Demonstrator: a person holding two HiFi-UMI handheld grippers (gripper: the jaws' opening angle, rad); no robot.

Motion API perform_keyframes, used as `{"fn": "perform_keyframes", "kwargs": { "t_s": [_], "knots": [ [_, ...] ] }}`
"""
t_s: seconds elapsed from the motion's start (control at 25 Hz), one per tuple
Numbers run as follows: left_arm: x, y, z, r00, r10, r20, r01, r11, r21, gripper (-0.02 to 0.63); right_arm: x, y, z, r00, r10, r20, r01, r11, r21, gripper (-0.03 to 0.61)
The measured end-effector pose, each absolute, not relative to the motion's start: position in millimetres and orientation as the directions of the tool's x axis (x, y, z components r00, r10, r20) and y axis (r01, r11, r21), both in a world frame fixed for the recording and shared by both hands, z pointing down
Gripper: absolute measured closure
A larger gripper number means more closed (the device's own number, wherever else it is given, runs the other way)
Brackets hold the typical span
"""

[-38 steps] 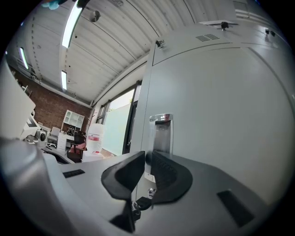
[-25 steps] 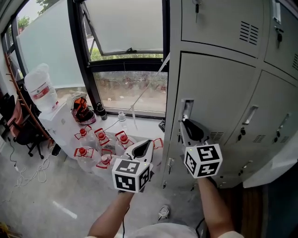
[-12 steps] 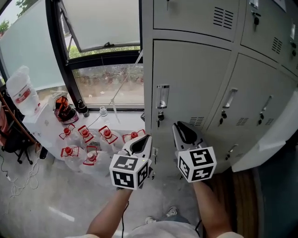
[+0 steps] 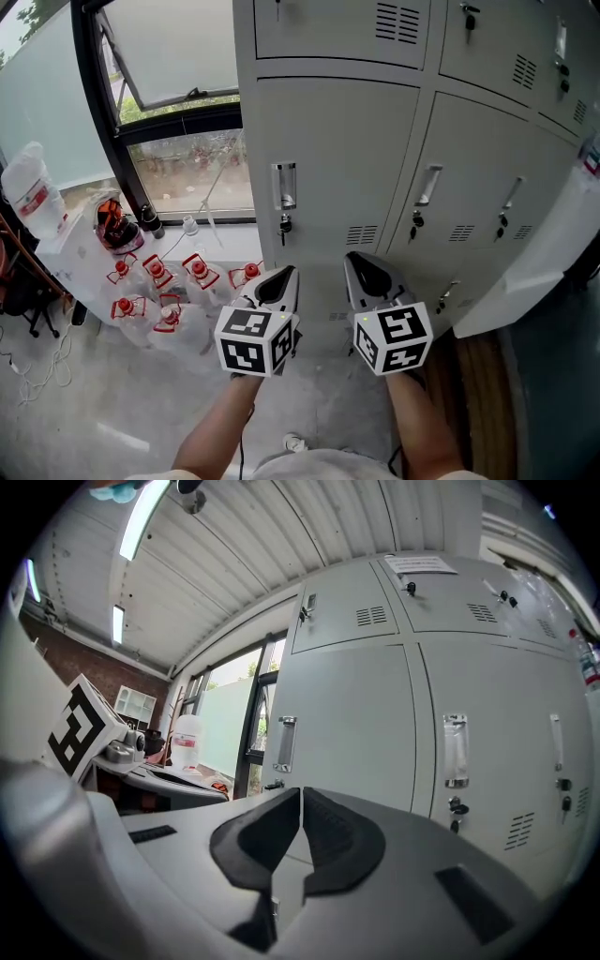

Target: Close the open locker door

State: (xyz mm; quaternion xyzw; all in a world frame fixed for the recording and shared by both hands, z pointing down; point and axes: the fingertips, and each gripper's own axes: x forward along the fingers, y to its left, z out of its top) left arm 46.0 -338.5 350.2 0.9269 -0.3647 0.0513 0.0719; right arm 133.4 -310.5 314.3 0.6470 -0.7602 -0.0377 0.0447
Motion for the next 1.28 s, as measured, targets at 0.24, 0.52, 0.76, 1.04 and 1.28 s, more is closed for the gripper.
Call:
{"fn": "perform_keyframes", "kwargs": {
  "t_s": [0.24,0.52,0.76,1.04,1.28],
  "knots": [
    [74.2,-306.1,339.9,0.718,-0.68,0.147,-0.693,-0.717,0.071,0.607,156.8,-277.7,310.2,-0.185,-0.983,0.015,-0.977,0.185,0.103,0.569],
    [99.6,-265.6,329.8,0.701,-0.699,0.141,-0.71,-0.703,0.042,0.607,180.4,-236.8,303.3,-0.216,-0.976,0.0,-0.972,0.215,0.098,0.572],
    [111.4,-234.1,325.3,0.682,-0.718,0.137,-0.727,-0.686,0.026,0.607,193.5,-204.6,302.8,-0.245,-0.97,-0.006,-0.966,0.243,0.088,0.572],
    [123.9,-203.8,327.7,0.675,-0.724,0.14,-0.734,-0.679,0.026,0.607,203.6,-177.0,309.1,-0.273,-0.962,0.005,-0.959,0.272,0.084,0.574],
    [134.1,-186.2,326.4,0.683,-0.718,0.132,-0.727,-0.686,0.028,0.607,211.9,-159.5,308.4,-0.273,-0.962,0.0,-0.959,0.272,0.082,0.574]
  ]
}}
